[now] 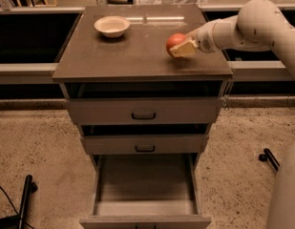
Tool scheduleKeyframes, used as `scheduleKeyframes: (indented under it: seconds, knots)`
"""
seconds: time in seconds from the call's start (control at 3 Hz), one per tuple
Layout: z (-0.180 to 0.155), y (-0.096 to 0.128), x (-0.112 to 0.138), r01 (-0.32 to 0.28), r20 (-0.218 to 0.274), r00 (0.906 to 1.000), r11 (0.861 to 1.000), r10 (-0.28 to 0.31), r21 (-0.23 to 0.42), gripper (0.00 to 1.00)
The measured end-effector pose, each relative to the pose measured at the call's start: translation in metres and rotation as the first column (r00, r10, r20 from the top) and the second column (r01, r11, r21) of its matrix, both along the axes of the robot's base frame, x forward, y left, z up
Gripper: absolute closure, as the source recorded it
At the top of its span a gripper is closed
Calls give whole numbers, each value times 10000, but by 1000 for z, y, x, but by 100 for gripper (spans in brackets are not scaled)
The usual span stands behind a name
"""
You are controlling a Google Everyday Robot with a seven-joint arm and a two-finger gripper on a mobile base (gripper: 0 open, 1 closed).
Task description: Pick apple from bottom drawer and place on counter
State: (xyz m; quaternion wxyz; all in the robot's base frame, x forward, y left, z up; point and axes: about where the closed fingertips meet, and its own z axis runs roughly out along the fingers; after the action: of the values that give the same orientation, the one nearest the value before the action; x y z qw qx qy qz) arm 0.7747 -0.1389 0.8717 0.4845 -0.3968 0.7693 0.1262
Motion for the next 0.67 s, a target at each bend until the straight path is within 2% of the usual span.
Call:
scheduleKeyframes:
  seconds: [0.33,0.67]
  knots:
    - [-26,1,-12,-112,-314,9994,9976,134,687,35]
    - [-26,3,-14,-140,-329,9993,9970,165,764,11]
